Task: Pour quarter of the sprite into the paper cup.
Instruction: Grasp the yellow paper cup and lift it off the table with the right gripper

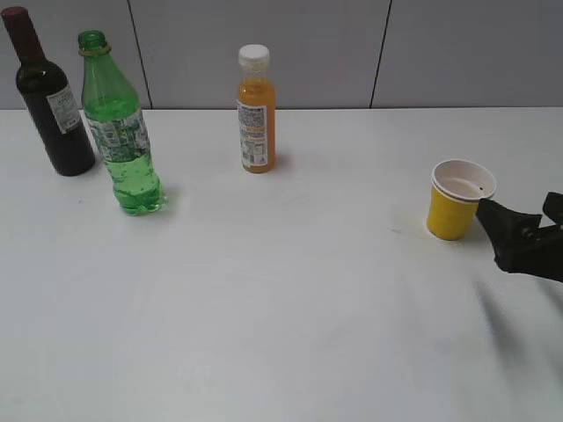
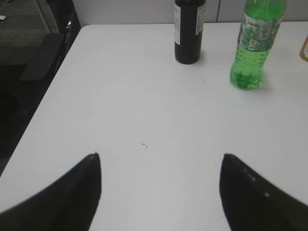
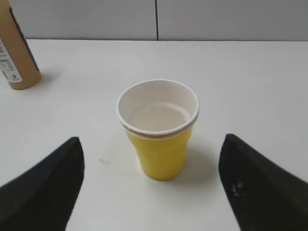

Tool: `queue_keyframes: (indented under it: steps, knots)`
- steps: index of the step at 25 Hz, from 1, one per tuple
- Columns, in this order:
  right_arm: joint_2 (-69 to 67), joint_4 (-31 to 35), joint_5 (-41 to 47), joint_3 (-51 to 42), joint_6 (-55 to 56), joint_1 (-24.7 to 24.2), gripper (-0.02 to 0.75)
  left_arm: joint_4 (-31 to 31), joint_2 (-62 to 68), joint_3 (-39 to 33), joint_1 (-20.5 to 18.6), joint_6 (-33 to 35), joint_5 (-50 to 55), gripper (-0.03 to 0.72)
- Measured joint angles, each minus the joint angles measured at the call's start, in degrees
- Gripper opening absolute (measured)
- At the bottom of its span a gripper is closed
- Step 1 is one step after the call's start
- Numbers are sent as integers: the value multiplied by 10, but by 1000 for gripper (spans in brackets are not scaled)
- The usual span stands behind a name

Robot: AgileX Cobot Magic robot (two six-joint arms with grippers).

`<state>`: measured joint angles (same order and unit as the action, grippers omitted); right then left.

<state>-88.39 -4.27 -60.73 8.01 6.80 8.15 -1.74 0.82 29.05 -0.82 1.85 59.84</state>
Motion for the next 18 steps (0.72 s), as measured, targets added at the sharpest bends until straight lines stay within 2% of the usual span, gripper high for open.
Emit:
queue_keyframes:
  steps: [6,18]
  knots:
    - [-104,0,-78,0,5,0,666,0,0,0,0,0,0,583]
    - [-230,2,-83,31,5,0,666,0,0,0,0,0,0,583]
